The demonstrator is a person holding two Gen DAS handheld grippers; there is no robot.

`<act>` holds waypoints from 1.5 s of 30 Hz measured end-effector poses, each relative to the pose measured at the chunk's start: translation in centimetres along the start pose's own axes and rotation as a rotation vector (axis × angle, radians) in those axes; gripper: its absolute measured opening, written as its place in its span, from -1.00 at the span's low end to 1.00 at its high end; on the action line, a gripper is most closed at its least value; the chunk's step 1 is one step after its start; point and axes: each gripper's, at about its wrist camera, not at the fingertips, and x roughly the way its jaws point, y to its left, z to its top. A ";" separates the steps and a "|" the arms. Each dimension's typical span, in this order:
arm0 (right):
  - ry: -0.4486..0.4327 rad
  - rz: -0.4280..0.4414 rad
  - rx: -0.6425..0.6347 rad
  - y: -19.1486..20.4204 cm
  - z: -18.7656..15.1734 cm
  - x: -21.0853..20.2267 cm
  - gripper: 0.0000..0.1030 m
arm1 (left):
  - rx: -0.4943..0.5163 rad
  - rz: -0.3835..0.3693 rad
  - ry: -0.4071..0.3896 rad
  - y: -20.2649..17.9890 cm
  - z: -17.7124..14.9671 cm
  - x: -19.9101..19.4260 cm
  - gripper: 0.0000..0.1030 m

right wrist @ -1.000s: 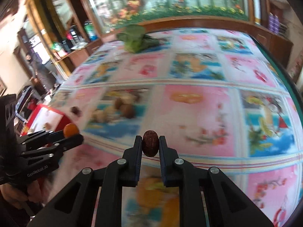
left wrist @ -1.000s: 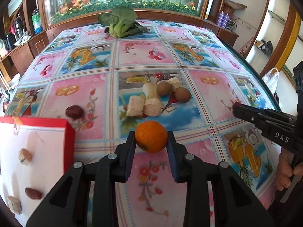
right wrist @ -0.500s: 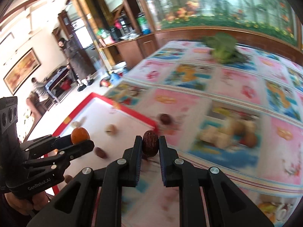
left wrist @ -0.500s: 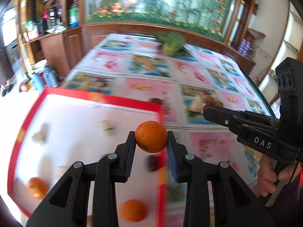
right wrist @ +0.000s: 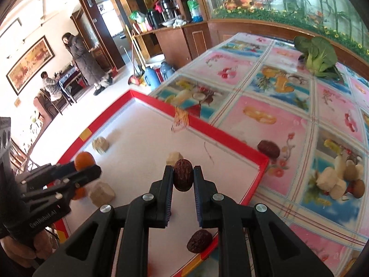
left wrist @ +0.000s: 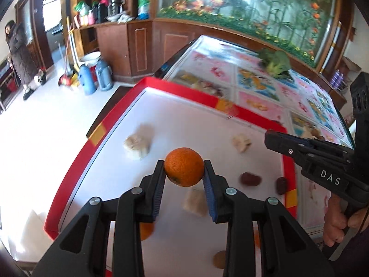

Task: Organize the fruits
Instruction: 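Carry the orange and the date over the tray and open both tools, then grasp a beige cube with the left tool while the right tool grasps a brown kiwi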

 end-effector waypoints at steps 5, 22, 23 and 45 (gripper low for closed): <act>0.033 -0.018 -0.005 -0.1 -0.7 0.8 -0.71 | -0.009 0.004 0.022 0.6 -0.4 0.5 -0.34; 0.045 -0.026 -0.054 0.0 -1.2 1.3 -0.64 | -0.041 0.054 0.071 1.1 1.0 2.8 -0.15; 0.049 -0.014 -0.049 0.0 -1.2 1.2 -0.55 | -0.049 0.052 0.075 1.3 1.1 2.9 -0.12; -0.151 0.032 0.298 -15.1 -2.3 -9.6 -0.31 | 0.144 -0.012 0.001 -7.9 0.8 -1.7 0.37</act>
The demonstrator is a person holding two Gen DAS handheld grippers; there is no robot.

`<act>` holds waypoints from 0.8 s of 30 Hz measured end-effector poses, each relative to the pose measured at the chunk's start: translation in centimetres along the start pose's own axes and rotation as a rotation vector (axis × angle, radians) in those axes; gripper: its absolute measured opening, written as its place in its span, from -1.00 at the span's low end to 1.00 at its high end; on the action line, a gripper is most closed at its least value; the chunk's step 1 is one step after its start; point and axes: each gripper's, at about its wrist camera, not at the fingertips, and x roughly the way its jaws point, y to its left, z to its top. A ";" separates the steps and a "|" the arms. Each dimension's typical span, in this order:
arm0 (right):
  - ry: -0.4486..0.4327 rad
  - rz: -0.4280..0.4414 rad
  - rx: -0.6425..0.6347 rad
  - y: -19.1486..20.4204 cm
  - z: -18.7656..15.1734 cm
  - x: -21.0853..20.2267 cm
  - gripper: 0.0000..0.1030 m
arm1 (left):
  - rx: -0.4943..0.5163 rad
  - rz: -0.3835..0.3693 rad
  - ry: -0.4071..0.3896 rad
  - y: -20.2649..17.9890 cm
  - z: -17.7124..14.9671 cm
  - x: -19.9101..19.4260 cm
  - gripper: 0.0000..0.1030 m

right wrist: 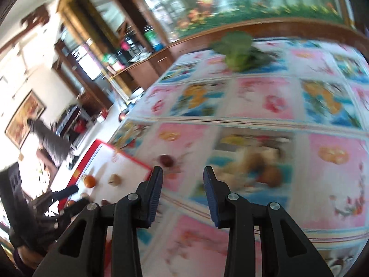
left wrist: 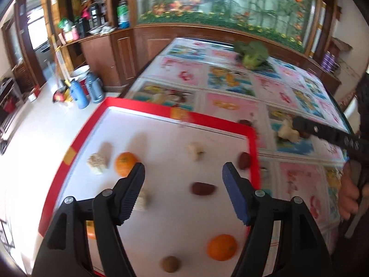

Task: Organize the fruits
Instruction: 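Grasp a beige cube with the left tool while the right tool grasps a brown kiwi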

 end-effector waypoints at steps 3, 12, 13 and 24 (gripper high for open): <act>0.012 -0.034 0.043 -2.5 0.0 -0.7 -0.30 | 0.052 -0.044 0.017 -3.0 -0.1 0.2 0.37; 0.131 -0.036 0.087 -5.6 -0.8 0.3 -0.31 | 0.164 -0.147 0.075 -9.7 -1.2 1.0 0.37; 0.151 -0.057 0.061 -5.3 -0.9 0.5 -0.31 | 0.173 -0.153 0.083 -10.1 -1.4 1.1 0.37; 0.123 -0.209 -0.013 -6.4 -1.4 -0.3 -0.30 | 0.254 -0.230 0.155 -13.0 -3.8 2.3 0.37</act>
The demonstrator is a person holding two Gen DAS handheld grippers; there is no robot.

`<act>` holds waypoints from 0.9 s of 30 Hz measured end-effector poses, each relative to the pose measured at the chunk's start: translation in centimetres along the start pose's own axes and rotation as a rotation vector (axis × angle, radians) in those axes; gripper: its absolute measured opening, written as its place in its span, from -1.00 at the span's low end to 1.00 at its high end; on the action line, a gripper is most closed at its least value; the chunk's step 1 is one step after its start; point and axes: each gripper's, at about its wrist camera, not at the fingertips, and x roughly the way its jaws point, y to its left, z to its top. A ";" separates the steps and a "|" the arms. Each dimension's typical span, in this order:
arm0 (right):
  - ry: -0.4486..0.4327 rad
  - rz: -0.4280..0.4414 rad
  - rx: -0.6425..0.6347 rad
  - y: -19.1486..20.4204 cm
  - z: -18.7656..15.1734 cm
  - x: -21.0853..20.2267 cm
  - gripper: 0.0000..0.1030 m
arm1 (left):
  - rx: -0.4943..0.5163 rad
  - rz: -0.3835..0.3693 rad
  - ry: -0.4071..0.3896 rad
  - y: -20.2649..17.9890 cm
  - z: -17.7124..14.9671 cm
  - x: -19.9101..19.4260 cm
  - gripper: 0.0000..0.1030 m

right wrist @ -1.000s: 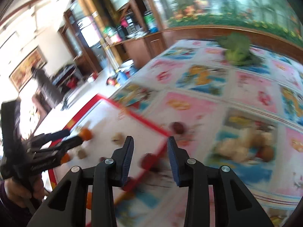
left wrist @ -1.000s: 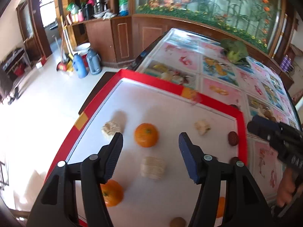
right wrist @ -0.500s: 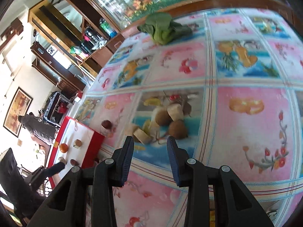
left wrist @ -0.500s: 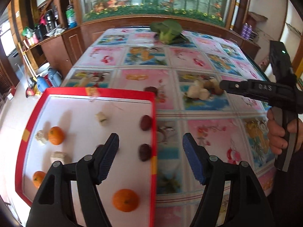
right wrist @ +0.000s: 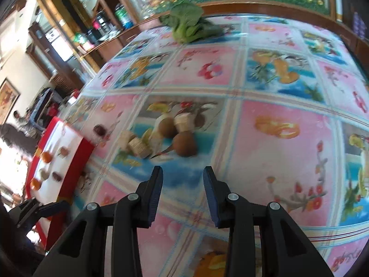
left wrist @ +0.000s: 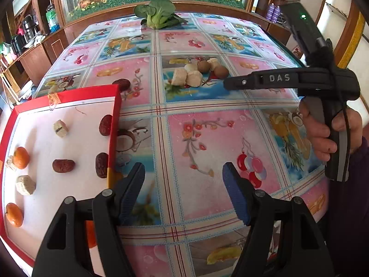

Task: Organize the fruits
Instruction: 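Grasp a beige cube with the left tool while the right tool grasps a brown kiwi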

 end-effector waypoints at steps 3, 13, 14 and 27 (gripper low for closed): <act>-0.028 -0.040 0.007 -0.2 0.2 0.2 -0.30 | -0.006 0.017 -0.011 0.4 0.8 0.5 0.37; -0.079 -0.059 0.021 0.4 1.3 1.3 -0.30 | 0.028 0.026 -0.070 0.7 6.1 3.2 0.37; -0.081 -0.058 0.017 0.4 1.3 1.3 -0.30 | 0.035 0.033 -0.070 0.6 6.5 3.5 0.37; -0.068 -0.094 -0.050 1.0 1.6 1.7 -0.58 | 0.091 0.036 -0.010 0.3 9.7 7.7 0.30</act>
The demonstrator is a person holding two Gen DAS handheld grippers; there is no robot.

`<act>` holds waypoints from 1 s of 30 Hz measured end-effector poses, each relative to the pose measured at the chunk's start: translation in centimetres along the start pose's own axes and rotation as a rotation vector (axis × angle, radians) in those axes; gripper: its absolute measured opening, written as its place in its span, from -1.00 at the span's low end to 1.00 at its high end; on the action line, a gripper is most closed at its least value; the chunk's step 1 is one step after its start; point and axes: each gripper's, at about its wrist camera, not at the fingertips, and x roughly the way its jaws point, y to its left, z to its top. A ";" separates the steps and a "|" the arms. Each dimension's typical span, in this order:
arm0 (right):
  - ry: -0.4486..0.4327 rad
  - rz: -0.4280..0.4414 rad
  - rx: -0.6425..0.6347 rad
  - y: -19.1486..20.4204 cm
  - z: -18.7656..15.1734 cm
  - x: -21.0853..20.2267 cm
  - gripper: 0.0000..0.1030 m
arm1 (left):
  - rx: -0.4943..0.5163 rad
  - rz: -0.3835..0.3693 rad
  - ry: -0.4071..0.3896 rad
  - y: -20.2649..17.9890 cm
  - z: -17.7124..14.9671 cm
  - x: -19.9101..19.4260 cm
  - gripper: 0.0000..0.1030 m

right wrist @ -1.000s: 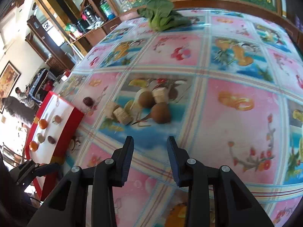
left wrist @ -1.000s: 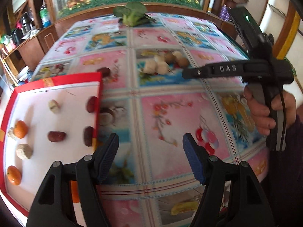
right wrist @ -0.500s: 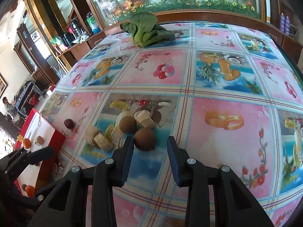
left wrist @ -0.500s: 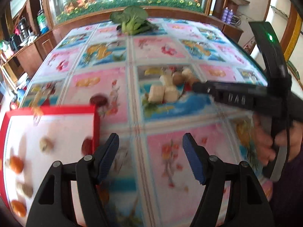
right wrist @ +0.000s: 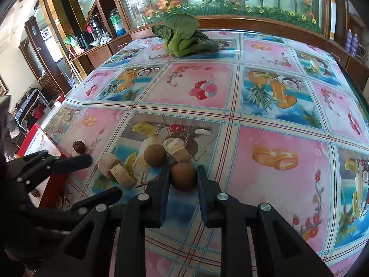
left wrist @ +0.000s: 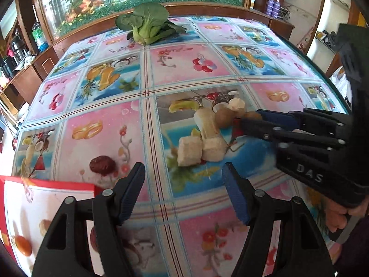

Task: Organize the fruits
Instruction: 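Grasp a beige cube with the left tool while the right tool grasps a brown kiwi, then carry the beige cube and the kiwi over the tray and open both tools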

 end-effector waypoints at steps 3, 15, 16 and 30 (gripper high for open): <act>0.014 0.006 0.013 -0.6 0.1 -0.2 -0.58 | 0.017 0.000 0.014 -0.2 0.3 0.9 0.18; -0.006 0.046 0.207 -4.9 0.4 -1.9 -0.58 | 0.028 -0.032 -0.013 -1.2 0.8 1.1 -0.50; -0.007 0.047 0.197 -4.6 0.5 -2.0 -0.58 | 0.019 -0.038 -0.012 -1.2 0.7 0.9 -0.50; -0.041 0.029 0.156 -3.2 0.0 -1.8 -0.58 | -0.067 -0.133 -0.058 -2.9 -5.9 -4.5 -0.50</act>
